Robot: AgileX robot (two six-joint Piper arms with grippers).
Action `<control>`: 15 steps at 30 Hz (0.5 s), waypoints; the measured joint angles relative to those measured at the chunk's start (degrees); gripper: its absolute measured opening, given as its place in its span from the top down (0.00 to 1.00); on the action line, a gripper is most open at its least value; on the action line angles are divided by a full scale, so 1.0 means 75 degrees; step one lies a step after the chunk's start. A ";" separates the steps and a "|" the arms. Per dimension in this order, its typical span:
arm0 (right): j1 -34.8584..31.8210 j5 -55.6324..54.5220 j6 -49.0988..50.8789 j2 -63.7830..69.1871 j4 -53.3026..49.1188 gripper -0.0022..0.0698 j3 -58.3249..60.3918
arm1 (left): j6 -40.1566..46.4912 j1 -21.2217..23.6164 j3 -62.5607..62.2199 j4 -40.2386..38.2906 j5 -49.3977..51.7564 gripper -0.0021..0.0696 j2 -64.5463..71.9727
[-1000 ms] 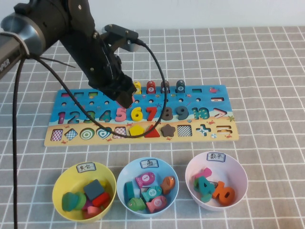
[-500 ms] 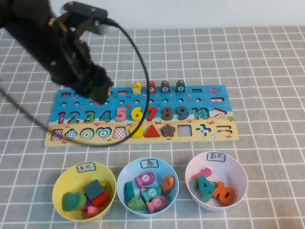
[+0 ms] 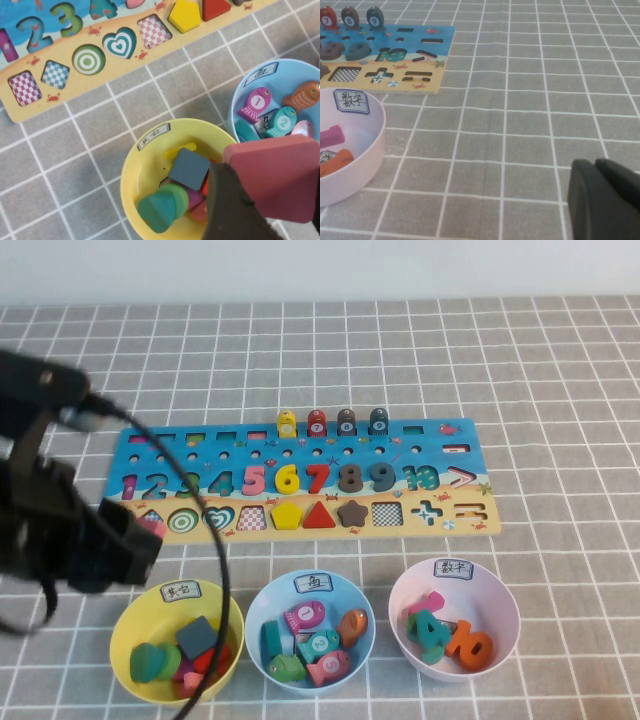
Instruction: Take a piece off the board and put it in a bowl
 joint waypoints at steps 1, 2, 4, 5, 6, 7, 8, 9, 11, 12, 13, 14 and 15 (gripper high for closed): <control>0.0000 0.0000 0.0000 0.0000 0.0000 0.99 0.0000 | -0.0014 0.0000 0.0354 -0.0037 -0.0239 0.57 -0.0184; 0.0000 0.0000 0.0000 0.0000 0.0000 0.99 0.0000 | -0.0033 0.0000 0.0698 -0.0059 -0.0541 0.57 -0.0400; 0.0000 0.0000 0.0000 0.0000 0.0000 0.99 0.0000 | -0.0032 0.0000 0.1291 -0.0095 -0.1225 0.57 -0.0757; 0.0000 0.0000 0.0000 0.0000 0.0000 0.99 0.0000 | -0.0032 0.0000 0.1600 -0.0107 -0.1606 0.57 -0.0947; 0.0000 0.0000 0.0000 0.0000 0.0000 0.99 0.0000 | -0.0032 0.0000 0.1892 -0.0107 -0.1974 0.57 -0.1132; 0.0000 0.0000 0.0000 0.0000 0.0000 0.99 0.0000 | -0.0032 0.0000 0.2157 -0.0107 -0.2356 0.57 -0.1343; 0.0000 0.0000 0.0000 0.0000 0.0000 0.99 0.0000 | -0.0032 0.0000 0.2353 -0.0107 -0.2658 0.57 -0.1478; 0.0000 0.0000 0.0000 0.0000 0.0000 0.99 0.0000 | -0.0032 0.0000 0.2574 -0.0107 -0.3038 0.57 -0.1636; 0.0000 0.0000 0.0000 0.0000 0.0000 0.99 0.0000 | -0.0032 0.0000 0.2972 -0.0107 -0.3771 0.57 -0.1882; 0.0000 0.0000 0.0000 0.0000 0.0000 0.99 0.0000 | -0.0032 0.0000 0.3149 -0.0126 -0.4145 0.57 -0.1987; 0.0000 0.0000 0.0000 0.0000 0.0000 0.99 0.0000 | -0.0032 0.0000 0.3305 -0.0130 -0.4484 0.57 -0.2043; 0.0000 0.0000 0.0000 0.0000 0.0000 0.99 0.0000 | -0.0032 0.0000 0.3415 -0.0144 -0.4777 0.57 -0.2085; 0.0000 0.0000 0.0000 0.0000 0.0000 0.99 0.0000 | -0.0032 0.0000 0.3544 -0.0159 -0.4991 0.57 -0.2116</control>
